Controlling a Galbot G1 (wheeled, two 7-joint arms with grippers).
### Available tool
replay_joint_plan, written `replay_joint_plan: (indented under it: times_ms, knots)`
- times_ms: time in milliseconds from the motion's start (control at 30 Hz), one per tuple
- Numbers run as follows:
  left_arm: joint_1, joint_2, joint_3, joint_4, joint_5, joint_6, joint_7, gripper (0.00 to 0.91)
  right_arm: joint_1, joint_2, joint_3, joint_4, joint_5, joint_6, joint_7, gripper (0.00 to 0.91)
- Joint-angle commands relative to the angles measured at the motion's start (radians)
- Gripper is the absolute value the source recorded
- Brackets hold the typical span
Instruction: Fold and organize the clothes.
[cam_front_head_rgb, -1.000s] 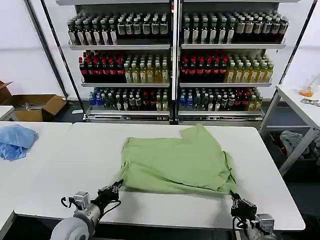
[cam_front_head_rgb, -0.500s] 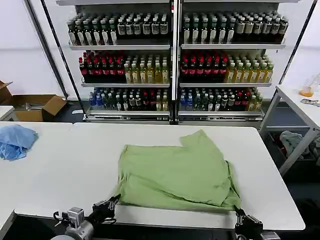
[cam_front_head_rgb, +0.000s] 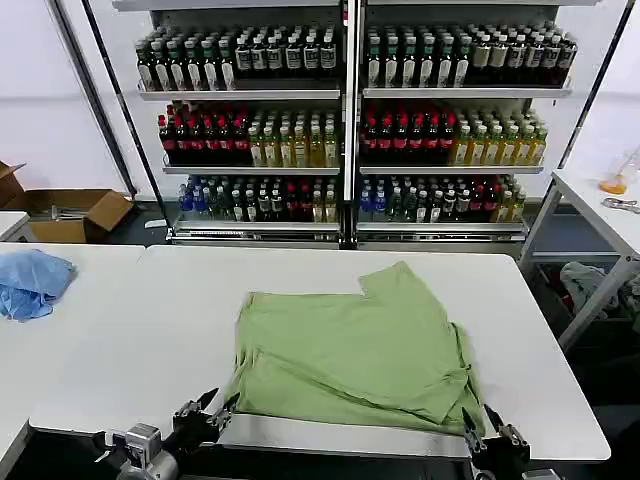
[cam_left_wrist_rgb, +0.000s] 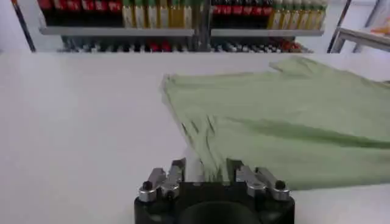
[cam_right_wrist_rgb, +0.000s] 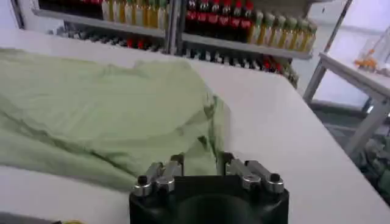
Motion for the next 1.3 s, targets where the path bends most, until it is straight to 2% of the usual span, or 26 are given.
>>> replay_joint_plan:
  times_ms: [33,167,333,567,833,1300]
  knots:
    - [-0.157,-0.003,0.013,0.063,-0.047,-0.035,-0.098,0.907,0.208,-0.039,-0.025,-0.045,0.078,-0.003,0.044,0.907]
    - [-0.286,-0.015,0.053,0.155,-0.062,-0.021,-0.097,0.907,0.37,-0.074,-0.085,-0.138,0.147,-0.041,0.065,0.907]
    - [-0.458,-0.043,0.114,0.266,-0.063,0.008,-0.096,0.907,0.624,-0.106,-0.218,-0.295,0.256,-0.104,0.112,0.907]
    - [-0.651,-0.052,0.23,0.419,-0.068,0.057,-0.097,0.907,0.902,-0.112,-0.367,-0.502,0.342,-0.162,0.143,0.907]
    - [-0.788,-0.08,0.313,0.579,-0.065,0.091,-0.103,0.907,1.098,-0.082,-0.451,-0.702,0.388,-0.184,0.144,0.907]
    - [-0.908,-0.127,0.384,0.744,-0.054,0.094,-0.098,0.907,1.33,0.027,-0.571,-1.045,0.386,-0.184,0.093,0.907]
